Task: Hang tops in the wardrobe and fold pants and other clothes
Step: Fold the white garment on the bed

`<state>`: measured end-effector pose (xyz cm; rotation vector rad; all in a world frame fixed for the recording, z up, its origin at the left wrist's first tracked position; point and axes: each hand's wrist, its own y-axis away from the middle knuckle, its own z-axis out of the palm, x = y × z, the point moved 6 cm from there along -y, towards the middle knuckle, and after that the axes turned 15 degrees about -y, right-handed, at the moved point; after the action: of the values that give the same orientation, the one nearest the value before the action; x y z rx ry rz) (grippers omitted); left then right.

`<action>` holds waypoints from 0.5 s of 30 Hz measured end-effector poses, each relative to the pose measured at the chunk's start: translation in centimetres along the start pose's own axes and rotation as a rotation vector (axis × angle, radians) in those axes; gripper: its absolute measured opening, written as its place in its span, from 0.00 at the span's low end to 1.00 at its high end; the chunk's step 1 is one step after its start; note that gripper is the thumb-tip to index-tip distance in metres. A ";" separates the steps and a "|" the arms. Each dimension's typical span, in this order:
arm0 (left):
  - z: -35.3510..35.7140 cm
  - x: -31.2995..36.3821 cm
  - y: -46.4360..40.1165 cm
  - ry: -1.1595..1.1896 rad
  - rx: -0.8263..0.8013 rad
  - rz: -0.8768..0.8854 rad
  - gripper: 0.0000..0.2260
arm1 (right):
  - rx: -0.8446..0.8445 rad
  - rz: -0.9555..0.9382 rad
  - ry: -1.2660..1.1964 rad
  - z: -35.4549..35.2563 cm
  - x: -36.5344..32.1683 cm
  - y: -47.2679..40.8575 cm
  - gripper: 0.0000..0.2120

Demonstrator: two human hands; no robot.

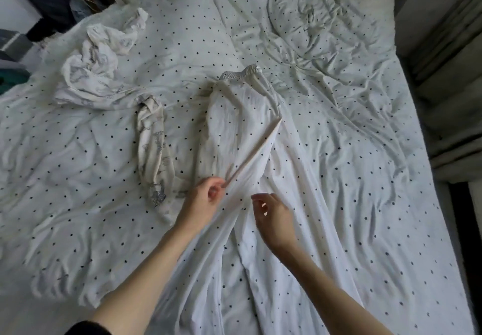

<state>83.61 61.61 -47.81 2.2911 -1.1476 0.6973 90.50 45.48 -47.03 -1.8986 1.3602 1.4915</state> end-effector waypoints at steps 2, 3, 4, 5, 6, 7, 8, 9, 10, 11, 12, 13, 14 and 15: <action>1.2 -2.4 3.3 -0.013 -0.126 -0.065 0.07 | -0.070 0.077 -0.008 1.7 0.9 1.9 0.12; 1.9 -3.5 5.1 -0.021 -0.199 -0.102 0.08 | -0.090 0.115 0.007 2.3 1.4 2.9 0.12; 2.6 -4.4 6.4 -0.015 -0.260 -0.142 0.10 | -0.096 0.146 0.014 2.6 1.8 3.6 0.13; 3.1 -5.7 8.1 -0.007 -0.304 -0.191 0.11 | -0.097 0.174 0.012 3.1 2.1 4.6 0.13; 3.4 -6.8 9.3 -0.008 -0.325 -0.229 0.12 | -0.088 0.193 0.001 3.3 2.4 5.4 0.13; 3.6 -7.8 10.5 -0.025 -0.333 -0.252 0.11 | -0.082 0.204 -0.014 3.5 2.6 6.2 0.13; 3.6 -8.6 11.4 -0.063 -0.335 -0.254 0.10 | -0.078 0.215 -0.031 3.6 3.0 6.9 0.13; 3.6 -9.3 12.1 -0.120 -0.334 -0.244 0.10 | -0.078 0.226 -0.047 3.8 3.4 7.6 0.12; 3.5 -9.8 12.9 -0.191 -0.335 -0.229 0.09 | -0.079 0.243 -0.060 3.9 3.8 8.4 0.12; 3.4 -10.2 13.9 -0.256 -0.338 -0.215 0.08 | -0.079 0.265 -0.074 4.2 4.3 9.6 0.12; 3.2 -10.2 14.7 -0.298 -0.328 -0.194 0.08 | -0.083 0.287 -0.093 4.4 4.8 10.5 0.12; 3.2 -10.0 15.7 -0.309 -0.318 -0.164 0.09 | -0.086 0.310 -0.117 4.5 5.4 11.6 0.12; 3.3 -9.5 16.7 -0.294 -0.309 -0.128 0.10 | -0.088 0.336 -0.153 4.6 5.8 12.5 0.12; 3.4 -8.7 17.7 -0.265 -0.302 -0.093 0.12 | -0.084 0.366 -0.202 4.5 6.1 13.4 0.12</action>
<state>65.26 55.12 -52.51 2.2011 -1.1629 0.1724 76.60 39.92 -50.60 -1.5492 1.6318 1.8812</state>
